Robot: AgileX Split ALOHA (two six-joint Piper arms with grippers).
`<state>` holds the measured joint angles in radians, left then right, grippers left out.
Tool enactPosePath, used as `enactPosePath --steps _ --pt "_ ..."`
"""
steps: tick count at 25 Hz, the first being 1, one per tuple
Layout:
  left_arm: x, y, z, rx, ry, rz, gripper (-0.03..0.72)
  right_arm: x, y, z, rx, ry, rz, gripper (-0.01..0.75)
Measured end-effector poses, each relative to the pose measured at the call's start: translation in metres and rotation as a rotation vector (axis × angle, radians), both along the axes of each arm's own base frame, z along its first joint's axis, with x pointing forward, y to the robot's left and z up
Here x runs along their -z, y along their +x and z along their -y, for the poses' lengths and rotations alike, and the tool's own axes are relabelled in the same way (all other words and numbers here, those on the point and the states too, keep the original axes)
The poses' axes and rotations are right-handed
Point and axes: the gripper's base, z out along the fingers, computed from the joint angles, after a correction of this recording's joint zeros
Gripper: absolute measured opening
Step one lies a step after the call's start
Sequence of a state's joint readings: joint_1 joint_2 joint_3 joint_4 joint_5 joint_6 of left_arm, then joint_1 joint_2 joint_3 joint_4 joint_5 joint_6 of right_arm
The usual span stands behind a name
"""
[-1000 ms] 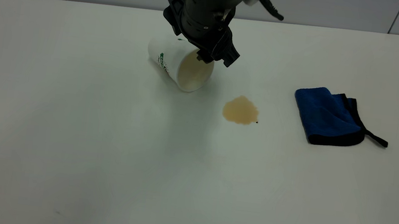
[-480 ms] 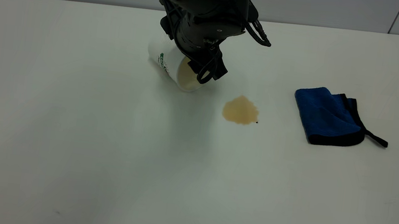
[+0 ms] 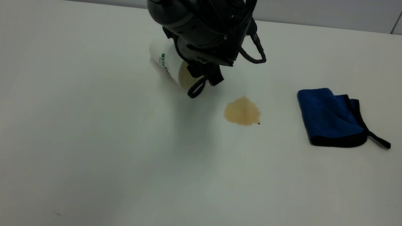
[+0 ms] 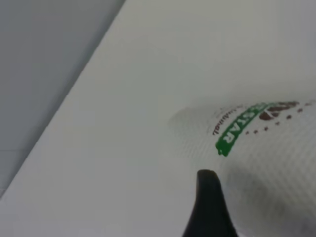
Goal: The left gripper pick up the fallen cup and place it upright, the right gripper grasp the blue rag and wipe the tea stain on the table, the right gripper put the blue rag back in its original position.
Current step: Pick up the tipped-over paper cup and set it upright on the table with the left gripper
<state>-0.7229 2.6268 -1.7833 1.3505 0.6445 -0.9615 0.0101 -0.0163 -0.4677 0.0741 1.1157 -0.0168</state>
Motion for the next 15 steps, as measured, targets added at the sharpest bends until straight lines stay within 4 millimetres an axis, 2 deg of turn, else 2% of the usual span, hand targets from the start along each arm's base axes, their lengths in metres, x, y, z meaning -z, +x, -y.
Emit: enactPosePath --steps 6,9,11,15 --pt "0.013 0.000 -0.002 0.009 0.032 0.013 0.537 0.000 0.000 0.000 0.000 0.000 0.000 0.538" --pt "0.019 -0.002 -0.005 -0.002 0.052 0.011 0.460 0.000 0.000 0.000 0.000 0.000 0.000 0.538" --pt "0.019 -0.002 -0.006 -0.014 0.058 0.017 0.363 0.000 0.000 0.000 0.000 0.000 0.000 0.538" --pt "0.014 0.000 -0.009 -0.035 0.101 0.066 0.111 0.000 0.000 0.000 0.000 0.000 0.000 0.538"
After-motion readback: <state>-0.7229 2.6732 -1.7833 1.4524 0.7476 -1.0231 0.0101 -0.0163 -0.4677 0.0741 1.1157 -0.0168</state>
